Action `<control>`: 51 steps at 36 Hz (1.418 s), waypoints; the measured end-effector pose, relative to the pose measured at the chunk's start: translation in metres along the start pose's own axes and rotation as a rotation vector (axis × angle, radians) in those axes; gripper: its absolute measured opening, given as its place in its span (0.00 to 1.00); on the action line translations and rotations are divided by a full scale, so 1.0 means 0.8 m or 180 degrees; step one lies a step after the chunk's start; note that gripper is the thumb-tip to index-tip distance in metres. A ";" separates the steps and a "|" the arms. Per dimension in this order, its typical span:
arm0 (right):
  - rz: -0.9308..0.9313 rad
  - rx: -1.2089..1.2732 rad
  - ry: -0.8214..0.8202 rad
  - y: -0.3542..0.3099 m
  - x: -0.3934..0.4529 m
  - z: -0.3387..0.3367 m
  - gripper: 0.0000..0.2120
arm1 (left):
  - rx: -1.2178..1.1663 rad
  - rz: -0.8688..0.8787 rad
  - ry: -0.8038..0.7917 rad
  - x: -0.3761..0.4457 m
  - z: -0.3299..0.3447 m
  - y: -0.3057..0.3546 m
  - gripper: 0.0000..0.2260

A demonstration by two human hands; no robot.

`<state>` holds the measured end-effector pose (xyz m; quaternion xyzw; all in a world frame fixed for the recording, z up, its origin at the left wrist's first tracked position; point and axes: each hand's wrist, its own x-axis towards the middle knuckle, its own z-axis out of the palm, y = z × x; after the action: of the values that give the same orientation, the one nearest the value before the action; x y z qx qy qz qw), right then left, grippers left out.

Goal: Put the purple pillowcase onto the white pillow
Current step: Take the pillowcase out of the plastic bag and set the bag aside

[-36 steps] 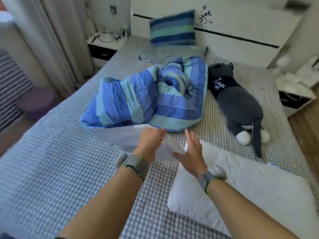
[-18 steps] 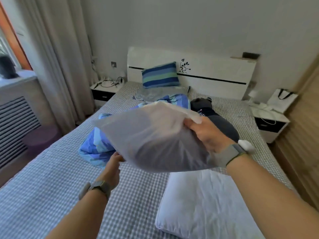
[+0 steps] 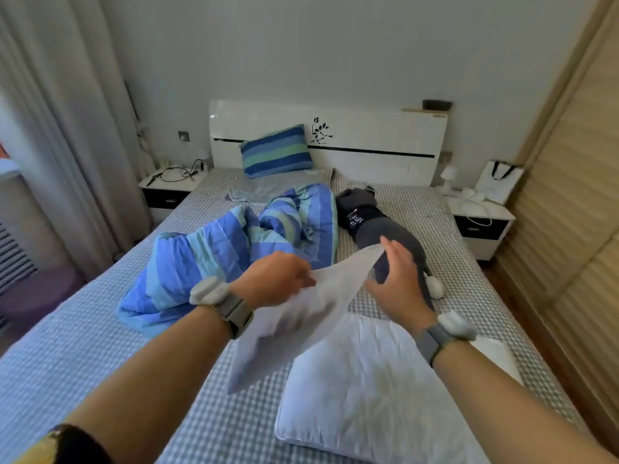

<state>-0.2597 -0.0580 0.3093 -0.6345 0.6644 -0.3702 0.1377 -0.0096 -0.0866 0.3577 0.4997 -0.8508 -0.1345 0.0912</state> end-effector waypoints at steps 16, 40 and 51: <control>-0.0643 -0.0371 -0.1148 -0.041 0.029 -0.003 0.09 | -0.0472 -0.0470 0.0410 -0.041 -0.025 -0.079 0.06; -0.1574 0.0449 -0.0357 -0.124 0.039 -0.009 0.08 | -0.0601 -0.0147 0.0930 -0.009 -0.043 0.025 0.13; -0.0825 -0.1645 -0.0518 0.059 0.069 -0.026 0.12 | -0.0874 -0.1175 0.2143 -0.008 -0.045 -0.034 0.09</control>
<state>-0.3167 -0.1070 0.3083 -0.7557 0.6368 -0.1513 -0.0239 0.0266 -0.0991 0.3829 0.6433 -0.6435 -0.0899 0.4050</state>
